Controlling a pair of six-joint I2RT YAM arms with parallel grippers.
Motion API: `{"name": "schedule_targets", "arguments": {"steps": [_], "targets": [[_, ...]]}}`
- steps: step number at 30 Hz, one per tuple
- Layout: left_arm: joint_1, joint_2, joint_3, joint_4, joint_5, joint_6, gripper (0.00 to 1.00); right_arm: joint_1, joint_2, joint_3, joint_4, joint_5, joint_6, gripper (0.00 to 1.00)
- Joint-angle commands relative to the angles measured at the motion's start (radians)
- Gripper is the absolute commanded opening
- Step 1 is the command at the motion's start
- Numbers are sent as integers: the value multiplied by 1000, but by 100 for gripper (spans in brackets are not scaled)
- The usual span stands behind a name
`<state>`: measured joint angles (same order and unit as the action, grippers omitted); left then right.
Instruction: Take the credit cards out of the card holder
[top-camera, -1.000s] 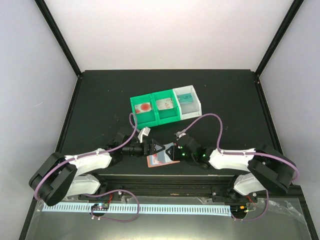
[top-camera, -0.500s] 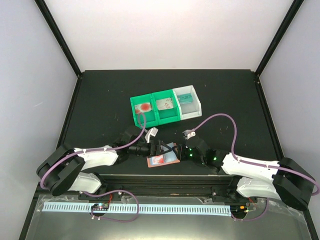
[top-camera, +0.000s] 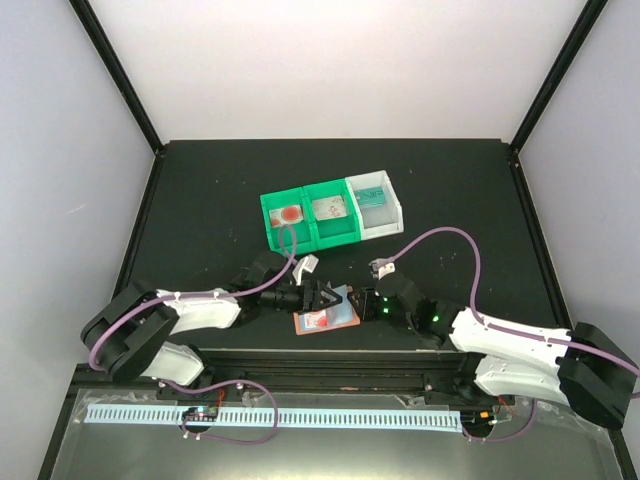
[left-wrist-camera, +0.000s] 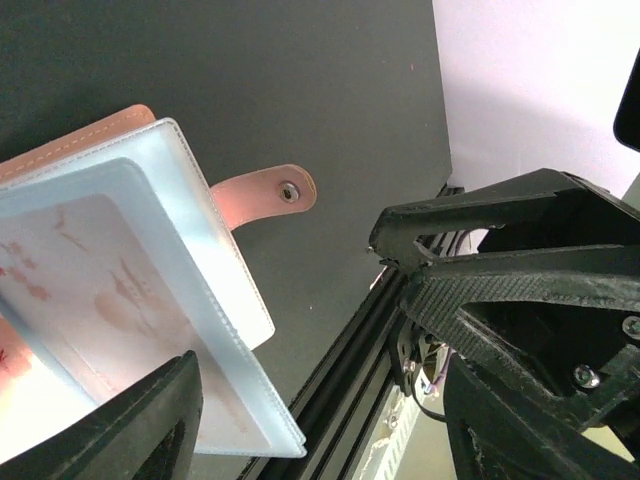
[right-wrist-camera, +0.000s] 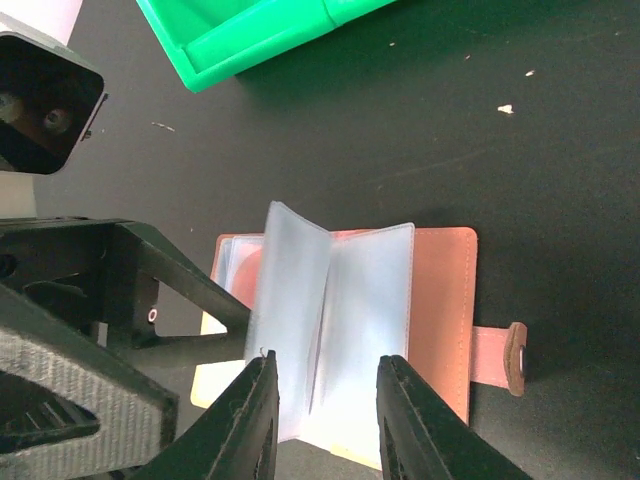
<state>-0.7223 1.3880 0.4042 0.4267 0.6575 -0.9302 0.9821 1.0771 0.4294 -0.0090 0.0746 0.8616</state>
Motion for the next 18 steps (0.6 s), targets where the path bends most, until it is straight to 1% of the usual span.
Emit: {"name": "schedule_targets", "arguments": {"steps": [1,6,9,12,15,18], "targets": [[-7,29,48,60,37,14,65,5,-15,2,-11,31,-13,27],[-6,8,54,9,20,49,61,6,5,9,0,7,-26,27],[-3,-6,62,-71,-18,79,58,6,32,23,1,-6,-35,27],[5,-17,57,-143,-80,95,54,6,70,41,9,-21,-46,27],[23,-15,24,-134,-90,80,49,6,118,68,10,-36,-58,27],[41,-8,3,-108,-87,69,45,5,168,86,15,-43,-66,24]]}}
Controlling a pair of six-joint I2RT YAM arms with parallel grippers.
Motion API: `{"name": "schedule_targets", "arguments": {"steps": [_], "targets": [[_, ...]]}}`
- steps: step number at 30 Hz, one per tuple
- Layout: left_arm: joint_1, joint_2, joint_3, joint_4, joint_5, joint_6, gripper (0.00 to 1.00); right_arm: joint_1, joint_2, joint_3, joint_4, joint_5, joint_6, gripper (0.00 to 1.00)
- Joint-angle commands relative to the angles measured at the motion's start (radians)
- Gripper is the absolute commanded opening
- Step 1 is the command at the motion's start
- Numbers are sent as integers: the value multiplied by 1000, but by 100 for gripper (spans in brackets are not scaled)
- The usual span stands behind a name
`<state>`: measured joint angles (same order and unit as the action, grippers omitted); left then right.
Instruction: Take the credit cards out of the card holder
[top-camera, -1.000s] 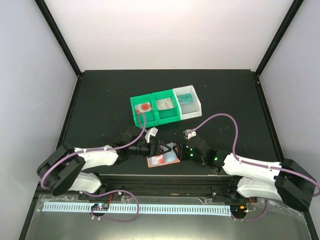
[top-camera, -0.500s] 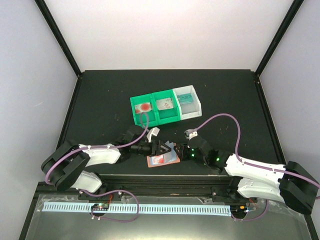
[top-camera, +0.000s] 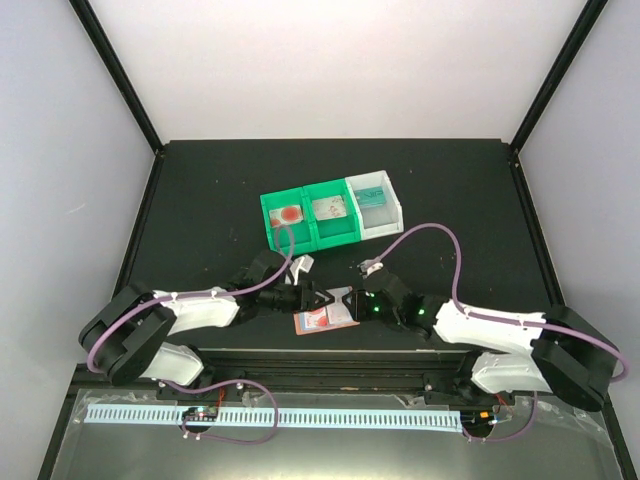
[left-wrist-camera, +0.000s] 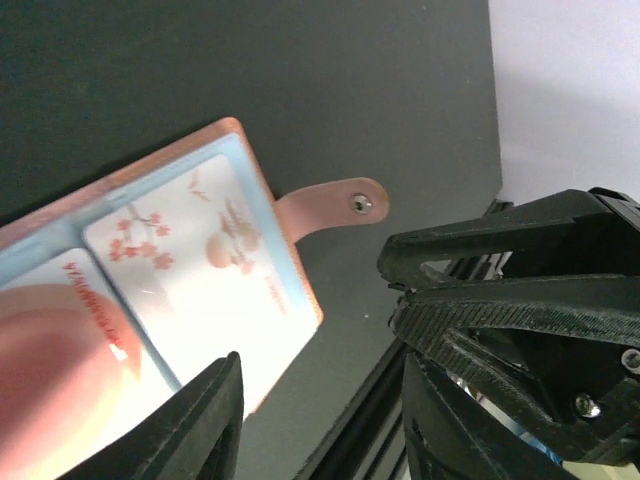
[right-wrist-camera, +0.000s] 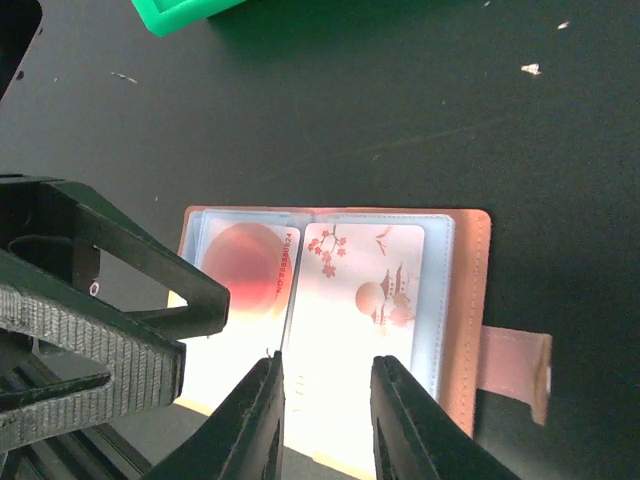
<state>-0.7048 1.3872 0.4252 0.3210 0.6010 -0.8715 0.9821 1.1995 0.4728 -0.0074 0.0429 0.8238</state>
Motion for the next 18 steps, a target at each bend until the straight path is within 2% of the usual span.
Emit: {"name": "schedule_targets", "arguments": {"steps": [1,10,18], "targets": [[30,-4,-20,0,-29,11,44,4,60,47,14,-13,-31,22],[37,40,-34,49,-14,10,42,3,153,65,17,-7,-21,16],[39,64,-54,71,-25,5,43,4,202,55,29,-7,-11,15]]}}
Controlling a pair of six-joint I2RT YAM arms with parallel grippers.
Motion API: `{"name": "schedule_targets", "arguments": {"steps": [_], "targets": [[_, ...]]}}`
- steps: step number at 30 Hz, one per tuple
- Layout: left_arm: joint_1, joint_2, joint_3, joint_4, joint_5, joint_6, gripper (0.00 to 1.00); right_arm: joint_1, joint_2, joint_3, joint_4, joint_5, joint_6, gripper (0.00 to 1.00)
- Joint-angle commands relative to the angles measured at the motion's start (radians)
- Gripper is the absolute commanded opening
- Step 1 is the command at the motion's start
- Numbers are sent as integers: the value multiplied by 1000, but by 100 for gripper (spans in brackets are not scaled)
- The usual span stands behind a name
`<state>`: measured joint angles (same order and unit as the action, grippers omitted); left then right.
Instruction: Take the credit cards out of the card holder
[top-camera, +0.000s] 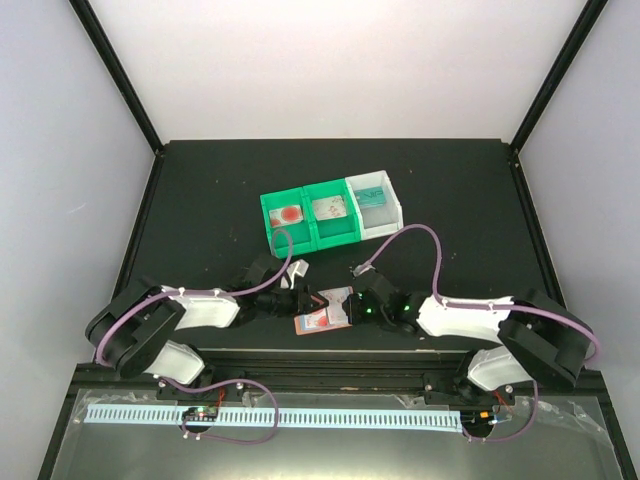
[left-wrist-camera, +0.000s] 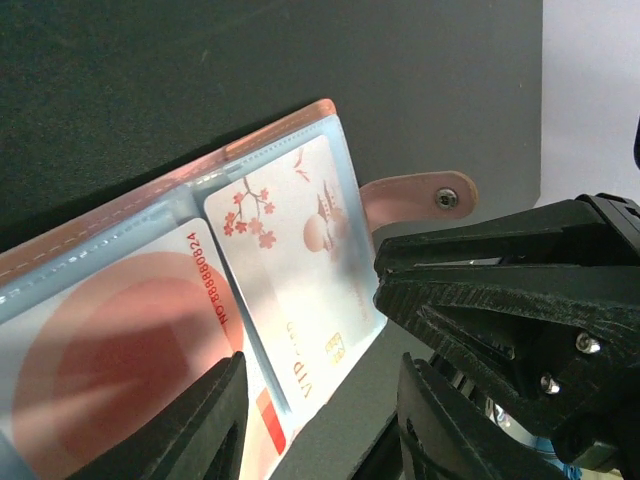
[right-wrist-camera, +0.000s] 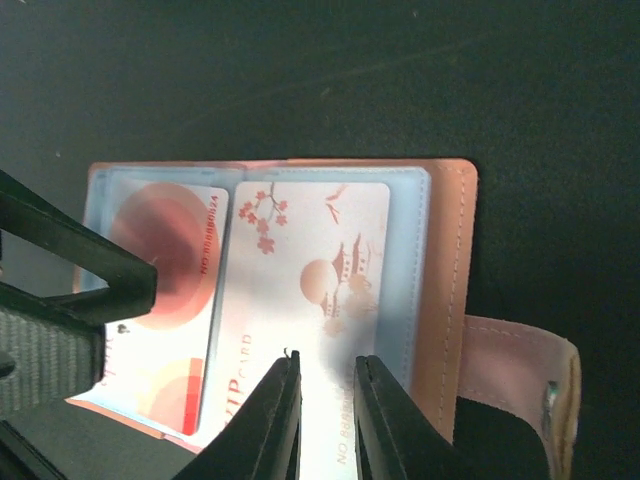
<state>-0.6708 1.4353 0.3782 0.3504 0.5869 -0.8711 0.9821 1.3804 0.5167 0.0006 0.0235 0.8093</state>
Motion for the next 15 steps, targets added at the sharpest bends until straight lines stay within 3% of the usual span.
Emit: {"name": "schedule_targets", "arguments": {"steps": [1,15], "targets": [[6,20,-7,45,-11,3,44,4,26,10,22,11,6,15],[3,80,-50,172,-14,-68,48,6,45,-55,56,-8,40,9]]}}
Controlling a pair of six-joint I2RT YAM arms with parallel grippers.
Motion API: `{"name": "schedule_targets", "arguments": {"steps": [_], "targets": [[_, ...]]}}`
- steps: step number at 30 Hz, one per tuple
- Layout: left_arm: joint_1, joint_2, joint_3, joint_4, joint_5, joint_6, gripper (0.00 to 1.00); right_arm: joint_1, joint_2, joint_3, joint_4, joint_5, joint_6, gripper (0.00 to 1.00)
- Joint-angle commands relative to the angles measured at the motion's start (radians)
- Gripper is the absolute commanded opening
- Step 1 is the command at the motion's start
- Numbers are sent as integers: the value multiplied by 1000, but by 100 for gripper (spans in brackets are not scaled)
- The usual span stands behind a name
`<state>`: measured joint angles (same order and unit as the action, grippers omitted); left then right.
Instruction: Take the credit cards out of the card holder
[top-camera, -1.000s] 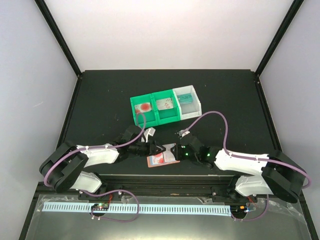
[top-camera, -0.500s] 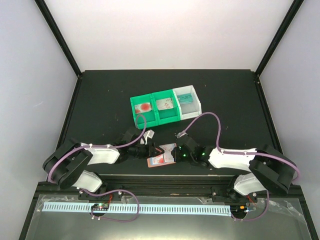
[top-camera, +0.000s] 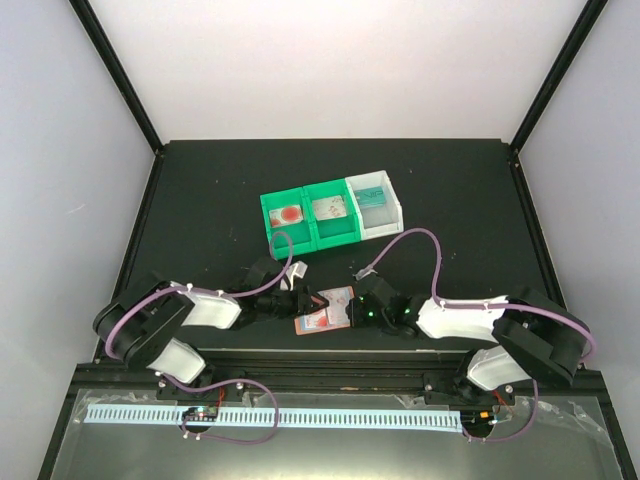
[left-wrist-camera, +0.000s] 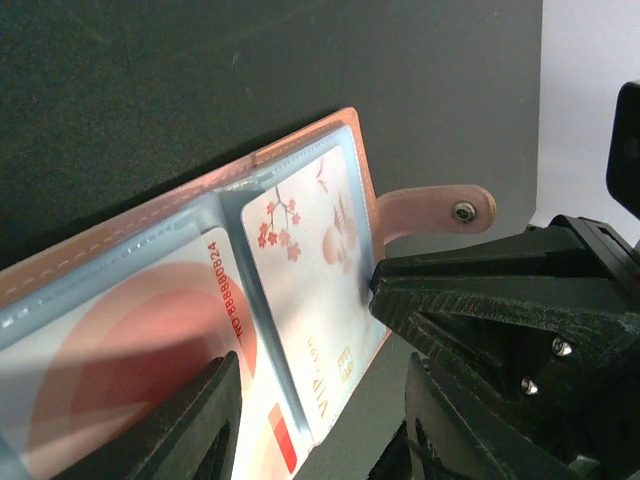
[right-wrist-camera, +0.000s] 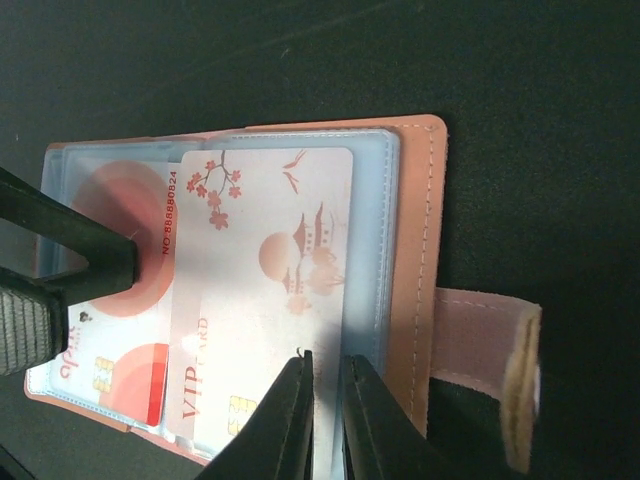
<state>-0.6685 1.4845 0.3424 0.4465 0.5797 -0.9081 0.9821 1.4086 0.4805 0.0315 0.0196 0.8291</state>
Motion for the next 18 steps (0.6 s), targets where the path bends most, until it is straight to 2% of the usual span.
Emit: {"name": "schedule_targets", "arguments": {"steps": [1,12,15,18], "targets": [[1,36,-14,85,-5,-36,48,5,16,-25,32,-6,23,8],[-9,105,-7,161,9,-76,48,6,33,-57,88,-40,46,4],[-14,116,-2,168,9,-79,41,6,30,-57,83,-35,46,4],[-15,125,1,177,8,-82,30,6,27,-59,84,-32,46,4]]}}
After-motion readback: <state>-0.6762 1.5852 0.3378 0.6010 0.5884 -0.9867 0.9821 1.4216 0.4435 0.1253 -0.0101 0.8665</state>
